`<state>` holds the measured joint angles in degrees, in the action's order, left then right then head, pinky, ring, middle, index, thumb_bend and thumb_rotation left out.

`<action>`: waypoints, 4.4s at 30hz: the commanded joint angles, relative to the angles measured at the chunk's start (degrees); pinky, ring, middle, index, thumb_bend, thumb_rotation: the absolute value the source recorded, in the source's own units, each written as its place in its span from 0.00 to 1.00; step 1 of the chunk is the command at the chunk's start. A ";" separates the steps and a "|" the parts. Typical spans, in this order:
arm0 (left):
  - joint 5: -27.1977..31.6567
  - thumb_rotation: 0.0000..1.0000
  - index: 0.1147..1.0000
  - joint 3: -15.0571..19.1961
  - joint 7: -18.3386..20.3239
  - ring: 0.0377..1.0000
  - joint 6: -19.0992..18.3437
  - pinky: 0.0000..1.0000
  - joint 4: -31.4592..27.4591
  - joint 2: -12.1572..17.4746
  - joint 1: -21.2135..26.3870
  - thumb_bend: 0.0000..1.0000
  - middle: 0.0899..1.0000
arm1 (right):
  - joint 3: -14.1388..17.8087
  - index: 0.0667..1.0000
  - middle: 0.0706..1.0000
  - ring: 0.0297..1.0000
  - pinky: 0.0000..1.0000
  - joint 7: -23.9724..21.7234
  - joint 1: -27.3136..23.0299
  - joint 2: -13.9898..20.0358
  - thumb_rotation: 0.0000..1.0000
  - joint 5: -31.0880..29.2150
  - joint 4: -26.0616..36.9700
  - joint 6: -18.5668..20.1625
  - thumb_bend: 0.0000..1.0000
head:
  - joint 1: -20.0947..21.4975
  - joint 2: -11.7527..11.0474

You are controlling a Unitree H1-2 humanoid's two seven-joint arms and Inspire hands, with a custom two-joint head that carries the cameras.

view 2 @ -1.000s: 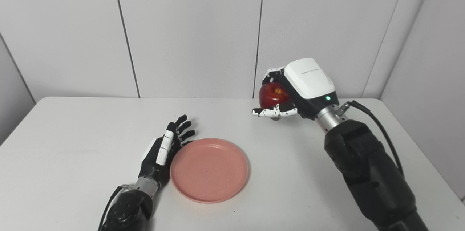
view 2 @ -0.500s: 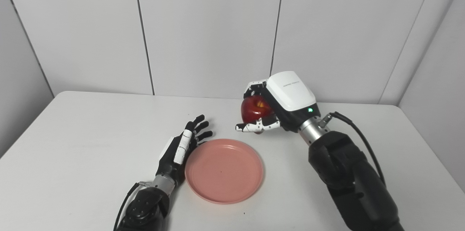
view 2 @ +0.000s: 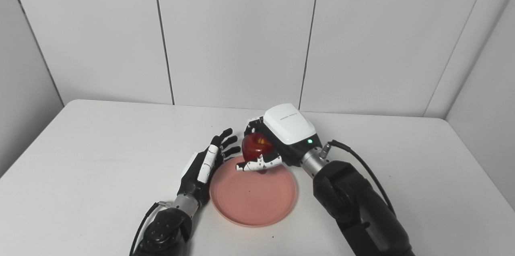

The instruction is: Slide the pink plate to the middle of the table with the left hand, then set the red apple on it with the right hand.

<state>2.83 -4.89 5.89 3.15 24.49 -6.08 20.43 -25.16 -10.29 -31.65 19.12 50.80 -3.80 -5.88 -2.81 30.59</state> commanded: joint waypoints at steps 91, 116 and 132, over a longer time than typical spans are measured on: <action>0.16 0.95 0.86 0.10 1.20 0.86 -2.06 0.75 -0.96 0.27 -1.10 0.80 0.91 | 19.63 0.84 0.82 0.78 0.67 6.69 2.21 -7.96 1.00 -30.91 -0.90 -1.90 1.00 | 1.29 0.76; -2.74 0.94 0.90 1.20 -4.28 0.86 0.89 0.85 -4.27 -0.86 -3.46 0.82 0.91 | 26.85 0.88 0.88 0.88 0.87 7.55 11.74 -13.94 1.00 -48.16 -11.83 6.37 0.83 | 2.34 1.13; -5.56 1.00 1.00 0.26 -7.25 1.00 -4.33 1.00 -16.54 -1.17 -11.48 0.82 1.00 | 24.44 1.00 1.00 1.00 1.00 12.33 19.37 -18.85 1.00 -45.78 -9.42 4.70 0.88 | 4.14 2.12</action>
<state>-3.27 -4.61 -2.37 0.30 9.32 -7.79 9.20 -0.41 1.20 -14.12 0.95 4.60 -13.08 -0.39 1.40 32.69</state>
